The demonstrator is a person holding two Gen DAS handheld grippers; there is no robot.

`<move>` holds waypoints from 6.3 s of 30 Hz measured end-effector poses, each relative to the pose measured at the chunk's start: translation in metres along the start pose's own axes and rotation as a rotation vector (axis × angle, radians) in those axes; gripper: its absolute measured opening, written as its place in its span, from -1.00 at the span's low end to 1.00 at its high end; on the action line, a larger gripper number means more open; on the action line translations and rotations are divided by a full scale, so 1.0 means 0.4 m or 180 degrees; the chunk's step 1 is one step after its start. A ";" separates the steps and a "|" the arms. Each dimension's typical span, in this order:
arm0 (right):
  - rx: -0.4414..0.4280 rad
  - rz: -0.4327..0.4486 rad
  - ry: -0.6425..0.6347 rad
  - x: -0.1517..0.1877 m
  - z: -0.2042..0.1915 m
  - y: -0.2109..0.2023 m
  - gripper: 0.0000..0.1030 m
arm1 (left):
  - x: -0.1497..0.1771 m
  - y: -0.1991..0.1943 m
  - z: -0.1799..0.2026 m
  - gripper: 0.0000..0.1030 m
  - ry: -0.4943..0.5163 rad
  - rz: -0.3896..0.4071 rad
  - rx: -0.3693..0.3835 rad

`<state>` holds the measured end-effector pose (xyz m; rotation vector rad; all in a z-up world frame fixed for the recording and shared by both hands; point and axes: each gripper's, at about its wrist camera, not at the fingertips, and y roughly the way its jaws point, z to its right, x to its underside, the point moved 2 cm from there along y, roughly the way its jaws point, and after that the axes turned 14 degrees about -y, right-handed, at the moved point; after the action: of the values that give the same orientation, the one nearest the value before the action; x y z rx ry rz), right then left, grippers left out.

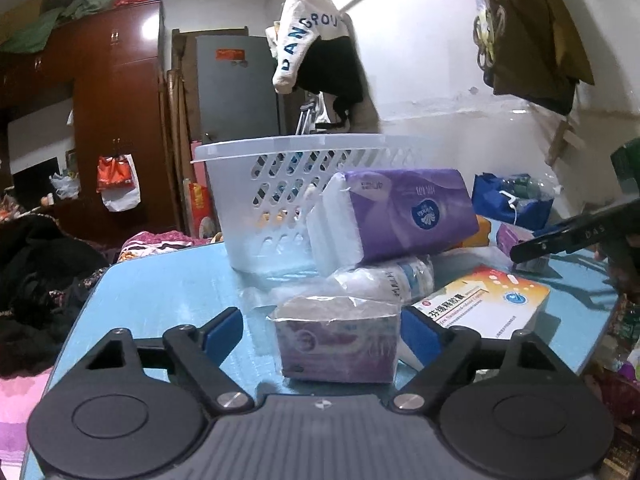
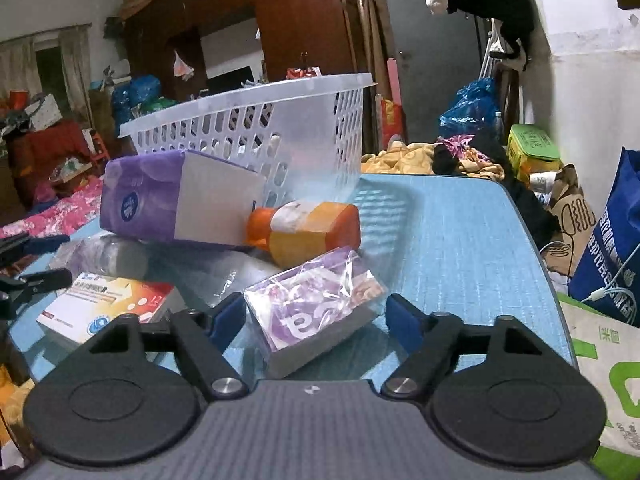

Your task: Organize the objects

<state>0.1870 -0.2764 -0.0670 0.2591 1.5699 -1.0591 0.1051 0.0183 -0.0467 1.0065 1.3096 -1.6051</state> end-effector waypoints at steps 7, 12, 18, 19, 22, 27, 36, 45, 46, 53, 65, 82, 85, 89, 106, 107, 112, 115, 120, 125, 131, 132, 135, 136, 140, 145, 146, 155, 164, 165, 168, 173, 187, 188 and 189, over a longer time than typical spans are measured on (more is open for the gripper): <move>0.0167 0.0243 -0.0192 0.002 -0.024 -0.027 0.43 | 0.008 -0.001 0.007 0.32 0.0053 0.0051 0.0075; 0.0131 0.0571 -0.0083 0.009 -0.012 -0.054 0.43 | 0.011 -0.014 0.002 0.32 0.0020 0.0195 0.0160; 0.0134 0.0905 0.0140 0.020 0.008 -0.077 0.42 | 0.008 -0.018 -0.010 0.32 -0.0088 0.0285 0.0229; 0.0151 0.0912 0.0125 0.018 0.007 -0.077 0.42 | 0.007 -0.017 -0.009 0.32 -0.0086 0.0287 0.0220; 0.0190 0.0887 0.0052 0.011 0.000 -0.073 0.42 | 0.006 -0.015 -0.009 0.32 -0.0098 0.0272 0.0219; 0.0210 0.0878 0.0018 0.008 -0.006 -0.067 0.42 | 0.007 -0.012 -0.010 0.32 -0.0111 0.0277 0.0201; 0.0438 0.1068 -0.0077 0.014 -0.026 -0.087 0.42 | 0.007 -0.028 -0.025 0.32 -0.0277 0.0423 0.0136; 0.0268 0.1306 0.0024 -0.023 -0.021 -0.130 0.42 | -0.033 -0.071 -0.029 0.31 -0.0401 0.0651 0.0131; 0.0179 0.1324 0.0065 -0.032 -0.019 -0.135 0.42 | -0.044 -0.073 -0.025 0.31 -0.0412 0.0677 0.0139; 0.0081 0.1332 -0.0175 -0.177 -0.042 -0.131 0.42 | -0.201 -0.048 0.028 0.31 -0.0495 0.0874 0.0340; 0.0415 0.0656 -0.0448 -0.456 -0.004 0.145 0.42 | -0.465 0.270 0.060 0.31 -0.0466 0.0161 -0.0314; 0.0260 0.0811 -0.0085 -0.343 0.005 0.063 1.00 | -0.398 0.190 -0.023 0.93 -0.0708 0.0437 -0.0301; 0.0082 0.0855 0.0014 -0.249 -0.004 0.012 1.00 | -0.306 0.109 -0.023 0.93 -0.0730 0.0357 -0.0070; -0.0057 0.0790 0.0131 -0.145 -0.009 -0.006 1.00 | -0.187 0.050 -0.033 0.93 -0.0818 0.0219 0.0192; -0.0030 0.0721 0.0180 -0.069 -0.007 0.025 1.00 | -0.058 0.054 -0.006 0.92 -0.0620 -0.0026 0.0228; -0.0047 0.0673 0.0267 -0.064 -0.001 0.028 1.00 | -0.058 0.055 -0.006 0.92 -0.0634 -0.0032 0.0230; -0.0090 0.0504 0.0425 -0.055 0.009 0.045 1.00 | -0.057 0.062 -0.003 0.92 -0.0587 -0.0046 0.0153; -0.0053 0.0431 0.0402 -0.052 0.002 0.048 1.00 | -0.058 0.070 0.015 0.92 -0.0454 -0.0126 0.0096; -0.0096 0.0508 0.0475 -0.035 0.009 0.035 1.00 | -0.058 0.071 0.029 0.92 -0.0360 -0.0136 0.0049; -0.0150 0.0659 0.0502 -0.041 0.012 0.020 1.00 | -0.065 0.064 0.025 0.91 -0.0455 -0.0011 0.0055; -0.0342 0.0693 0.0328 -0.119 -0.022 0.030 0.94 | -0.126 0.083 0.035 0.91 -0.0559 -0.0041 0.0324; -0.0380 0.0658 0.0305 -0.133 -0.025 0.041 0.84 | -0.137 0.092 0.036 0.91 -0.0557 -0.0049 0.0280; -0.0493 0.0586 0.0318 -0.152 -0.026 0.075 0.71 | -0.159 0.127 0.028 0.82 -0.0608 -0.0141 0.0269; -0.0512 0.0581 0.0323 -0.156 -0.026 0.084 0.68 | -0.164 0.139 0.021 0.80 -0.0659 -0.0181 0.0277; -0.0608 0.0499 0.0297 -0.161 -0.029 0.119 0.54 | -0.168 0.175 -0.007 0.71 -0.0843 -0.0289 0.0402; -0.0911 0.0498 0.0305 -0.153 -0.031 0.136 0.28 | -0.163 0.178 -0.003 0.52 -0.0837 -0.0297 0.0552; -0.0885 0.0505 0.0244 -0.151 -0.036 0.133 0.27 | -0.162 0.179 0.005 0.35 -0.0825 -0.0323 0.0616; -0.0604 0.0650 -0.0133 -0.155 -0.087 0.084 0.12 | -0.144 0.134 0.051 0.14 -0.0551 -0.0057 0.0537; -0.0449 0.1039 -0.0368 -0.193 -0.136 -0.030 0.07 | -0.180 0.008 0.077 0.02 -0.0408 0.0400 0.0686; -0.0424 0.1093 -0.0409 -0.207 -0.140 -0.049 0.07 | -0.193 -0.005 0.085 0.02 -0.0377 0.0455 0.0688; -0.0368 0.1246 -0.0512 -0.259 -0.142 -0.092 0.07 | -0.252 -0.046 0.107 0.02 -0.0263 0.0629 0.0692; -0.0289 0.1383 -0.0637 -0.359 -0.136 -0.124 0.06 | -0.356 -0.078 0.140 0.02 -0.0130 0.0845 0.0642; -0.0055 0.1218 -0.0674 -0.455 -0.066 0.022 0.03 | -0.497 0.101 0.106 0.02 -0.0188 0.0762 0.0533; -0.0040 0.1165 -0.0679 -0.456 -0.060 0.049 0.03 | -0.498 0.135 0.092 0.02 -0.0214 0.0701 0.0520; -0.0042 0.1097 -0.0650 -0.457 -0.051 0.082 0.02 | -0.494 0.162 0.079 0.02 -0.0232 0.0663 0.0498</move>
<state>0.2519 -0.1747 0.0755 0.3850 1.2926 -0.7797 0.2321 -0.0007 0.1199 1.1290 1.0074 -1.5860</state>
